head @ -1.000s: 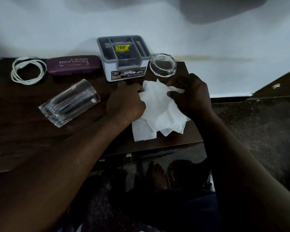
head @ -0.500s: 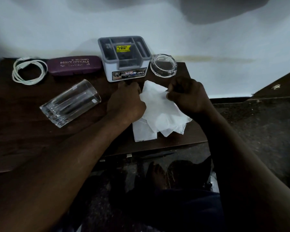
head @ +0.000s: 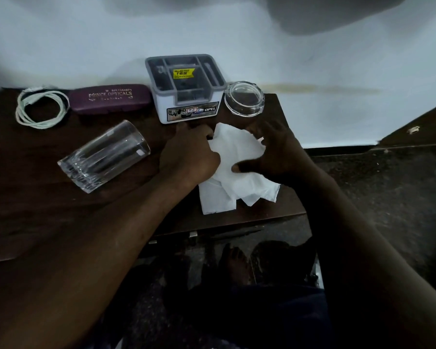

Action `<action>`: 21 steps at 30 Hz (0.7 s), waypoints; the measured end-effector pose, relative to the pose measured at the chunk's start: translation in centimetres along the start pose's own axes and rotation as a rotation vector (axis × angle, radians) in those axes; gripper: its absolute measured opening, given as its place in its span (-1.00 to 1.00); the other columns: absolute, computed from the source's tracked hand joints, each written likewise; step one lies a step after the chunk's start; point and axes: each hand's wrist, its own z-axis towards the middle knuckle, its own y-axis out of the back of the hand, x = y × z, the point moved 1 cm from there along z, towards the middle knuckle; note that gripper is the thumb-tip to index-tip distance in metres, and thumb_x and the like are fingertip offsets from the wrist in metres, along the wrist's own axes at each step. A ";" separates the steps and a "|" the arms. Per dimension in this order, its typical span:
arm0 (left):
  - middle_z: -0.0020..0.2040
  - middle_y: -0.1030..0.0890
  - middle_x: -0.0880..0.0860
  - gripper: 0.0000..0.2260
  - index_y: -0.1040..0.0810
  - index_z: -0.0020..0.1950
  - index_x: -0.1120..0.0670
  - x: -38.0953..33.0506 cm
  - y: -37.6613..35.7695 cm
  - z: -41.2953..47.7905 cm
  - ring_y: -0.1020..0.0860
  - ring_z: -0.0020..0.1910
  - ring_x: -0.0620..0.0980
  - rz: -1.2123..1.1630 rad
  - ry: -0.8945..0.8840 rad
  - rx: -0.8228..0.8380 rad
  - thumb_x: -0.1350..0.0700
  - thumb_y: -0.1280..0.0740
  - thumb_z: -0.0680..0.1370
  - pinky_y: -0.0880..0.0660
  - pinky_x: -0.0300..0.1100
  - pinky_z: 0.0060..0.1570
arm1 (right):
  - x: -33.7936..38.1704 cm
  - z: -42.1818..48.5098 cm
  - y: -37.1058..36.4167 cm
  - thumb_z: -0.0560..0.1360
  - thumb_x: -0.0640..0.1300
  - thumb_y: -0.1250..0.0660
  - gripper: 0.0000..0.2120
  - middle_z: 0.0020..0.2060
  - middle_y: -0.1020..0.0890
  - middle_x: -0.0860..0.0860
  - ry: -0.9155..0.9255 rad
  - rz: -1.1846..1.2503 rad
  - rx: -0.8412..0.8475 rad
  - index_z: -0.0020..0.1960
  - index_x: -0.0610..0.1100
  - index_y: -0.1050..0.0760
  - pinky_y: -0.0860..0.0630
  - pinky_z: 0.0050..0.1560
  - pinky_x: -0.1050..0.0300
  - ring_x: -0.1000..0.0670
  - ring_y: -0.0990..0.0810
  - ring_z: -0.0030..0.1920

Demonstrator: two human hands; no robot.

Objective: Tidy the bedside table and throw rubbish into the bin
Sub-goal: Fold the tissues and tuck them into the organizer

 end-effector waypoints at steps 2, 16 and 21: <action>0.26 -0.50 0.05 -0.59 -0.56 0.25 -0.15 0.1 -0.1 0.1 -0.54 0.16 0.08 -0.007 -0.001 -0.002 -0.02 -0.46 0.40 -0.46 -0.12 0.03 | -0.2 0.0 0.0 0.02 0.45 -0.50 0.03 0.29 -0.53 -0.06 -0.057 -0.094 0.071 0.41 0.06 -0.40 -0.49 0.28 -0.15 -0.19 -0.49 0.30; 0.21 -0.53 0.07 -0.71 -0.53 0.16 -0.04 -0.1 0.3 0.1 -0.53 0.16 0.12 -0.029 0.023 -0.003 0.02 -0.38 0.44 -0.44 -0.09 0.02 | -0.4 0.3 1.7 0.38 -0.03 -0.49 -0.53 0.06 -0.72 -0.10 -0.381 0.307 -0.128 0.27 -0.07 -0.61 -0.64 0.03 0.00 -0.15 -0.68 0.07; 0.21 -0.64 0.08 -0.73 -0.58 0.22 0.01 -0.2 1.0 0.3 -0.58 0.21 0.11 -0.104 0.070 -0.033 0.00 -0.34 0.54 -0.52 -0.04 0.17 | -0.3 1.2 2.4 0.33 -0.21 -0.51 -0.94 -0.26 -0.70 -0.01 -0.491 0.734 -0.211 -0.23 -0.09 -0.66 -0.56 -0.18 0.04 -0.07 -0.65 -0.24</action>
